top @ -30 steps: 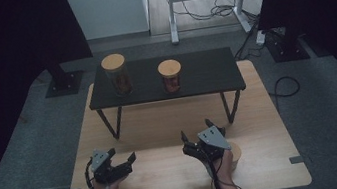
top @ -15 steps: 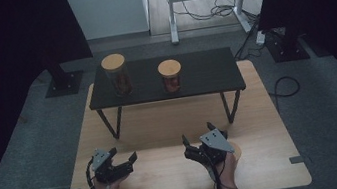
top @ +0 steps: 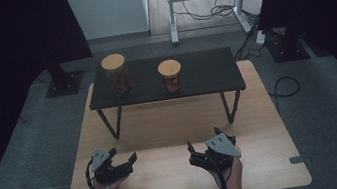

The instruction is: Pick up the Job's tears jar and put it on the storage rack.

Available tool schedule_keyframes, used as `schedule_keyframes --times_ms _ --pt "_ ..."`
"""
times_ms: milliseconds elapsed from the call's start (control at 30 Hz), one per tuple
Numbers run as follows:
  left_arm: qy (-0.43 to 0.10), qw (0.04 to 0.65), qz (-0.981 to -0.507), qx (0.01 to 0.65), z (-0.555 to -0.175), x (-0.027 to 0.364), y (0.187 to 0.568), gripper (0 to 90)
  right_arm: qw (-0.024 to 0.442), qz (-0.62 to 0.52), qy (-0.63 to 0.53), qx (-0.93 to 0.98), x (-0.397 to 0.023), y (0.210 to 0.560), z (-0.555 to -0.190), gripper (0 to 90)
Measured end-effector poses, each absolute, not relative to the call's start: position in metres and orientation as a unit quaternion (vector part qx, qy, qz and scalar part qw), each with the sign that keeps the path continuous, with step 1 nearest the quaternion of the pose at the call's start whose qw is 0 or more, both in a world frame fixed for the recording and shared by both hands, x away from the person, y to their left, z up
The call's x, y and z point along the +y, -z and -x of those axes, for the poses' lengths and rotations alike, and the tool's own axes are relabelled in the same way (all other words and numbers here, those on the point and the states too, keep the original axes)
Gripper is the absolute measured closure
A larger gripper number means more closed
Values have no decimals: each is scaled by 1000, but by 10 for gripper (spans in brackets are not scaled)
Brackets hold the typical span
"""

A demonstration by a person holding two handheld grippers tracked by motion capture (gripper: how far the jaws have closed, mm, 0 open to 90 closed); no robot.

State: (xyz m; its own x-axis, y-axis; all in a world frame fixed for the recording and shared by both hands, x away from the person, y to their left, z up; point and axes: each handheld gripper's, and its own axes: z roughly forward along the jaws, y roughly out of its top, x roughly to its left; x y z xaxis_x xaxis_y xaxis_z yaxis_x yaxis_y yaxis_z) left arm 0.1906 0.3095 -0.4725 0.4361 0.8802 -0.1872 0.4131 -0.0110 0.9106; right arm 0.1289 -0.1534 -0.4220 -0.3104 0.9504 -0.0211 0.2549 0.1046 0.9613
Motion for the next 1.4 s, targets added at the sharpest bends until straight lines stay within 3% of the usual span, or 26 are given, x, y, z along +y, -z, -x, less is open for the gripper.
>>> schedule_keyframes --times_ms 667,1400 --pt "-229 511 -677 477 -189 307 472 88 377 -504 -437 642 -166 421 -86 0" --pt "-231 509 -678 477 -189 307 472 90 378 -534 -392 646 -169 428 -73 0"
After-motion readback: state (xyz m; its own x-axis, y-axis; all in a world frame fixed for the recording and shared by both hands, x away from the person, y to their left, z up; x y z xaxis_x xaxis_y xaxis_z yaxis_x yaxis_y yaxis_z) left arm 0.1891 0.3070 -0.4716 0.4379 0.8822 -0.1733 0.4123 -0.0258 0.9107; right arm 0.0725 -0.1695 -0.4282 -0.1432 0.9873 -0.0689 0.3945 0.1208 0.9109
